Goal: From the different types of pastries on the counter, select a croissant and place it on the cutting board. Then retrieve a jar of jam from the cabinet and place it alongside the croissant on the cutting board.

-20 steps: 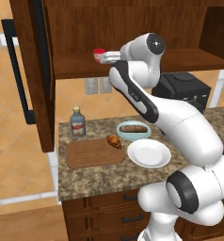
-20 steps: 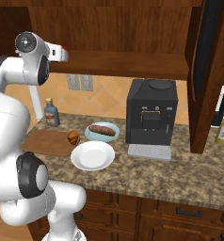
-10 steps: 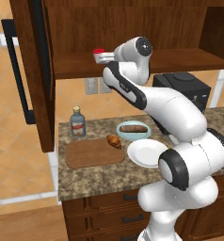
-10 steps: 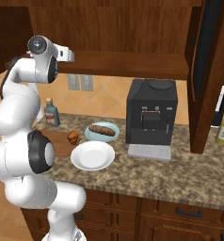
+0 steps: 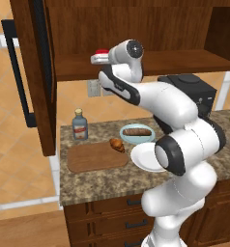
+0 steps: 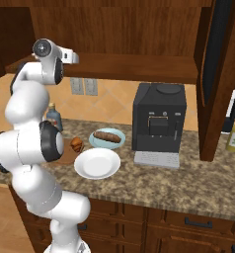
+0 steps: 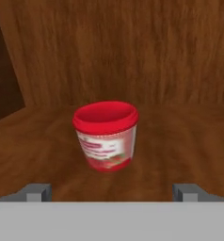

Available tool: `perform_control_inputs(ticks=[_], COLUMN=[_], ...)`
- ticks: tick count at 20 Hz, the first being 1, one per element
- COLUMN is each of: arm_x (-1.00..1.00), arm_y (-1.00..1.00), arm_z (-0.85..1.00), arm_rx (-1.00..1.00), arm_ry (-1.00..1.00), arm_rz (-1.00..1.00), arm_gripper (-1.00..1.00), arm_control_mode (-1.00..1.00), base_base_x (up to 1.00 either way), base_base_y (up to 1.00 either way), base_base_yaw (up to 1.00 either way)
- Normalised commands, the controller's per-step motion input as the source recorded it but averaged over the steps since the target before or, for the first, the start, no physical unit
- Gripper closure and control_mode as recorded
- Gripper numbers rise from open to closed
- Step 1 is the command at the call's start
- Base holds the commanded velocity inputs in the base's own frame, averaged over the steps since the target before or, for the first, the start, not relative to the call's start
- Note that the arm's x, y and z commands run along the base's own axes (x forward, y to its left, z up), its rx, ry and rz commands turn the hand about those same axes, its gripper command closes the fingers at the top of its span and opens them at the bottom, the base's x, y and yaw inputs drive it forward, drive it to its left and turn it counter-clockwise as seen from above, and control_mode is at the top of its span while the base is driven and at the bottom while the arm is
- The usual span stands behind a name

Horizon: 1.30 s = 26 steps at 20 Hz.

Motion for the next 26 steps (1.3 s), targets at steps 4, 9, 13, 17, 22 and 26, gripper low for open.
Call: perform_control_inputs(ticks=[4,9,13,17,22,26], arm_x=[0.54,0.52,0.45,0.36,0.26,-0.03], arm_y=[0.27,0.23,0.15,0.03,0.06,0.01], arm_z=[-0.01,0.00,0.00,-0.02,0.00,0.20], arm_rx=[0.00,0.00,0.00,-0.01,-0.03,-0.01], arm_ry=[0.00,0.00,0.01,0.01,0.01,-0.01], arm_rz=[-0.02,-0.02,-0.03,-0.05,-0.06,-0.09], arm_gripper=[-1.00,-1.00,-1.00,-1.00,1.00,1.00], arm_control_mode=[-1.00,-1.00,-1.00,-1.00,-1.00,-1.00], base_base_x=[0.00,0.00,0.00,0.00,0.00,0.00], base_base_y=[0.00,0.00,0.00,0.00,0.00,0.00], base_base_yaw=[0.00,0.00,0.00,0.00,0.00,0.00])
